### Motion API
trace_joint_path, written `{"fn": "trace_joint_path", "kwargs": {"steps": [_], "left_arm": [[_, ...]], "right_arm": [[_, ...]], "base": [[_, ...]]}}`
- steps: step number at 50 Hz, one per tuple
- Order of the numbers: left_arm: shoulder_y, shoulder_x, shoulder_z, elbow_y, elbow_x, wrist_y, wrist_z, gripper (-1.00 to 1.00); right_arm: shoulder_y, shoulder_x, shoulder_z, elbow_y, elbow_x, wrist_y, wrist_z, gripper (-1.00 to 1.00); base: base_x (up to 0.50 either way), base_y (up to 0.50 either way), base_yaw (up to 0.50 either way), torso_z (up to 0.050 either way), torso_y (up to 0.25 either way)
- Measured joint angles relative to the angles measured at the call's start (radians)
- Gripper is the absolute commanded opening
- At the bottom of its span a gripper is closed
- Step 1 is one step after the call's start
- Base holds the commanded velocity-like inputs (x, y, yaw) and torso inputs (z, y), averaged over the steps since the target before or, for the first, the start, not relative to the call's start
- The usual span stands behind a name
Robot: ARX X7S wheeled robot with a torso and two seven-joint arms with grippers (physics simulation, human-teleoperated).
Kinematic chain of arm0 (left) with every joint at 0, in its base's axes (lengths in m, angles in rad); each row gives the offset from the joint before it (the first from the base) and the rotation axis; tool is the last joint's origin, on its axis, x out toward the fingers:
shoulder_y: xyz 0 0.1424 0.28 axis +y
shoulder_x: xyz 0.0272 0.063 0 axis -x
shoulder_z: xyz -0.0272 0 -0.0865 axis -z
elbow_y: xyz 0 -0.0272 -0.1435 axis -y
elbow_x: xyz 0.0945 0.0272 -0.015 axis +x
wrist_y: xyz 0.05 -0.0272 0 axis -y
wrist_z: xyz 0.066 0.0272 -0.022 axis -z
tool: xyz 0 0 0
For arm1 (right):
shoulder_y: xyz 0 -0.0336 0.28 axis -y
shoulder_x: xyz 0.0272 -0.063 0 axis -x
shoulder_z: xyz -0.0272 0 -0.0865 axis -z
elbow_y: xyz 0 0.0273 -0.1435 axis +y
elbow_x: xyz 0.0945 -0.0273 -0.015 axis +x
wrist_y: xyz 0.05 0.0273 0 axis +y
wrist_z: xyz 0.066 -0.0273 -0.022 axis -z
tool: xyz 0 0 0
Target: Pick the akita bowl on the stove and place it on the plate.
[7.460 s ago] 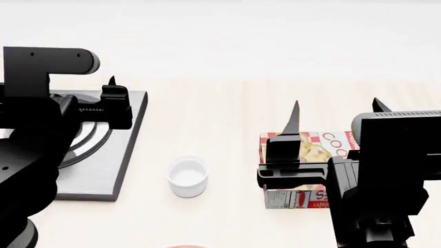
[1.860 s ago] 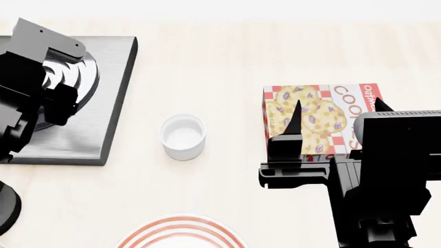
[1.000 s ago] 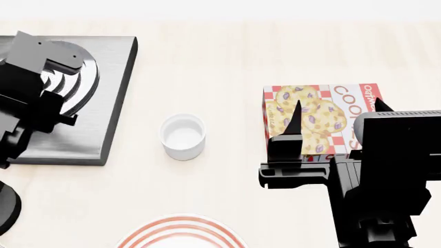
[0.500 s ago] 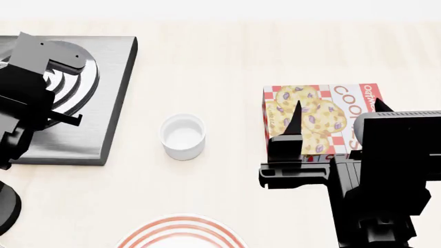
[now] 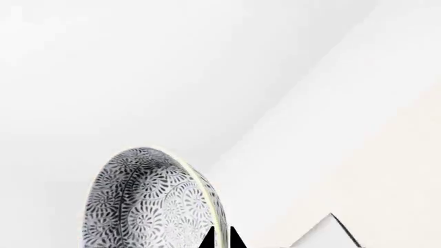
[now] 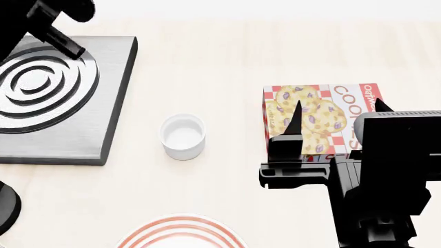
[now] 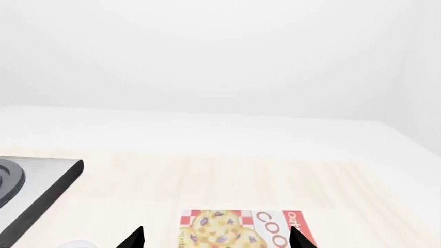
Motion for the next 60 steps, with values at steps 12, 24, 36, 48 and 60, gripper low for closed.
{"fn": "trace_joint_path", "kwargs": {"steps": [12,24,36,48,60], "left_arm": [[0.069,-0.228,0.170,0.430,0.068,0.183,0.150,-1.00],[0.115,-0.411,0.265,0.715,0.123,0.331,0.253,-1.00],[0.158,-0.555,0.311,0.877,0.109,0.454,0.330,-1.00],[0.200,-0.647,0.360,0.988,0.093,0.527,0.412,-1.00],[0.212,-0.665,0.401,1.061,0.107,0.529,0.486,-1.00]], "right_arm": [[-0.002,0.004,-0.002,0.000,0.004,-0.004,0.006,1.00],[-0.002,0.008,-0.005,0.001,0.008,-0.007,0.011,1.00],[-0.001,0.012,-0.007,0.002,0.014,-0.010,0.016,1.00],[-0.001,0.015,-0.009,0.006,0.019,-0.014,0.020,1.00],[-0.003,0.018,-0.011,0.008,0.022,-0.021,0.023,1.00]], "base": [[0.00,0.00,0.00,0.000,0.000],[0.00,0.00,0.00,0.000,0.000],[0.00,0.00,0.00,0.000,0.000],[0.00,0.00,0.00,0.000,0.001],[0.00,0.00,0.00,0.000,0.000]]}}
